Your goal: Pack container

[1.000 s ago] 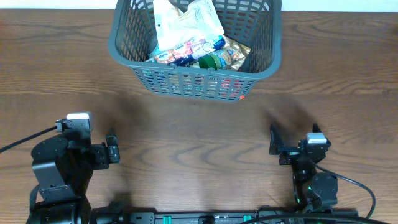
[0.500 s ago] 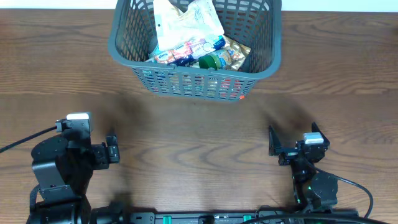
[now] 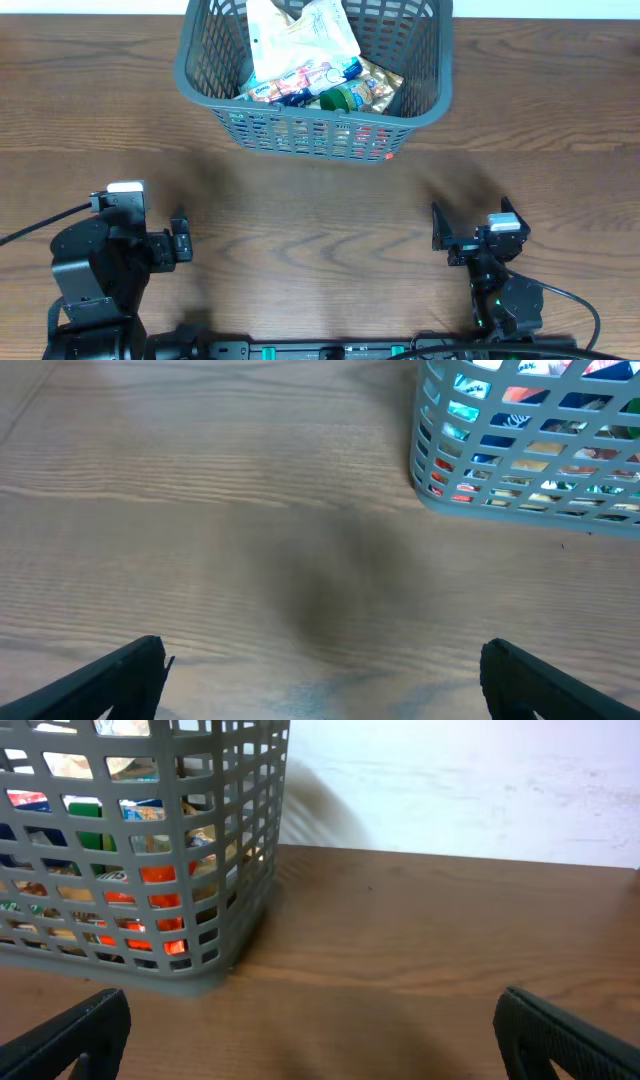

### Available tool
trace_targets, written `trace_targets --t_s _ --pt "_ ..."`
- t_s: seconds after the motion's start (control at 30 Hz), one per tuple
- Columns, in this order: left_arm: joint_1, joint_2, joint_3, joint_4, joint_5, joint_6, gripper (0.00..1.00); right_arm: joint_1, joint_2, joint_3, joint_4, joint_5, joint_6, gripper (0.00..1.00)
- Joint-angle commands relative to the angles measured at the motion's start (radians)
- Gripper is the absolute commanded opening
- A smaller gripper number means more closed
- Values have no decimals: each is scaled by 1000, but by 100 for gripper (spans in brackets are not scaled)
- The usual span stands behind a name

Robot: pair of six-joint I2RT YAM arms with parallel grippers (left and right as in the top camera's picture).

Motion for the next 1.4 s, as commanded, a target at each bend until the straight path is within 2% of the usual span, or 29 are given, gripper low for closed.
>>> trace_targets --t_s 0.0,0.2,0.33,0.47,0.53,0.67,0.83,0.93,1.17,1.27,1.37 --pt "-8 -2 0 2 10 8 99 -9 -10 -6 -1 -11 -14 99" --pt "-45 -73 -4 -3 13 7 98 -9 -10 -6 -1 -11 -14 99" --pt "-137 -225 -56 -2 97 -28 99 -9 -10 -6 -1 -11 -14 99" --pt "-193 -394 -201 68 107 -53 99 -9 -10 -6 -1 -11 -14 99" --pt "-195 -468 -304 171 107 -53 99 -9 -10 -6 -1 -11 -14 99" --pt "-195 -575 -512 496 92 -52 99 -9 -10 -6 -1 -11 -14 99" --pt "-198 -572 -728 902 31 -52 98 -9 -10 -6 -1 -11 -14 99" --pt "-198 -572 -831 1021 -31 -53 98 -9 -10 -6 -1 -11 -14 99" --pt "-199 -572 -839 880 -99 -61 99 -9 -10 -6 -1 -11 -14 99" --pt "-202 -572 -839 755 -91 -138 98 -9 -10 -6 -1 -11 -14 99" --pt "-215 -572 -839 756 -92 -193 99 -9 -10 -6 -1 -11 -14 99"
